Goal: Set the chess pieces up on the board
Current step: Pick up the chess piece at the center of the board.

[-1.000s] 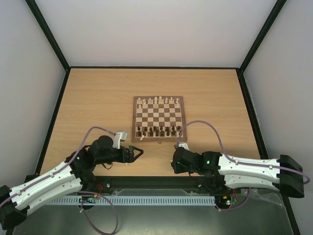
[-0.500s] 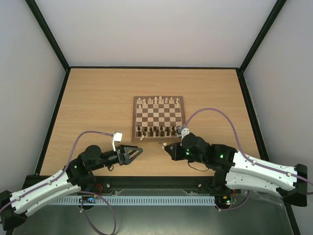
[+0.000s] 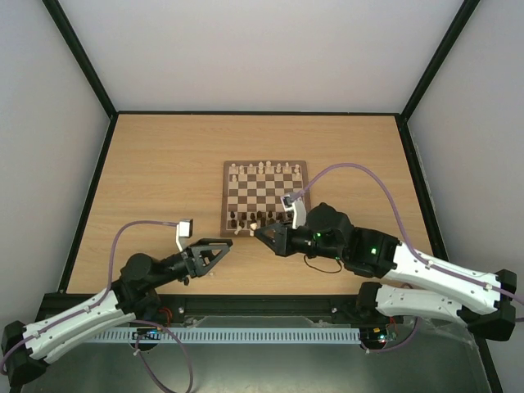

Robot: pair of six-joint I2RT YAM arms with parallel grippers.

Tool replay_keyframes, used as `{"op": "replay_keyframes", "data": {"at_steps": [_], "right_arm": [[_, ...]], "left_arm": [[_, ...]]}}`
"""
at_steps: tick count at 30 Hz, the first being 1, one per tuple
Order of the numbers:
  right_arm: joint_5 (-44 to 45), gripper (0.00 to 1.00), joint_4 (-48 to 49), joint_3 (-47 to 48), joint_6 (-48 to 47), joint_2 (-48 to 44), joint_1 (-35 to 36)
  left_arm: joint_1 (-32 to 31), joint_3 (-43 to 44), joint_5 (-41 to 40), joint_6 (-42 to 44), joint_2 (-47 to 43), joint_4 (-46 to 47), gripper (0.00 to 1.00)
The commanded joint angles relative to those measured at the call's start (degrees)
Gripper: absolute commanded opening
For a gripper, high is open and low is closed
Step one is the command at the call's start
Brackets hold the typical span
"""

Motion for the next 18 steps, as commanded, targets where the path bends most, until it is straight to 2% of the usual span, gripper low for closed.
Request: {"op": "replay_keyframes", "data": {"at_steps": [1, 5, 18], "right_arm": [[-5.07, 0.08, 4.57, 3.08, -1.08, 2.68, -0.36], [-7.69, 0.08, 7.45, 3.83, -0.65, 4.66, -0.36], [-13.45, 0.07, 13.4, 5.78, 0.46, 9.61, -0.36]], "left_arm": [[-0.37, -3.22, -0.59, -2.48, -0.26, 12.82, 0.83], [-0.36, -4.1, -1.14, -3.33, -0.83, 17.13, 0.81], [-0.42, -4.79, -2.97, -3.21, -3.78, 16.58, 0.77]]}}
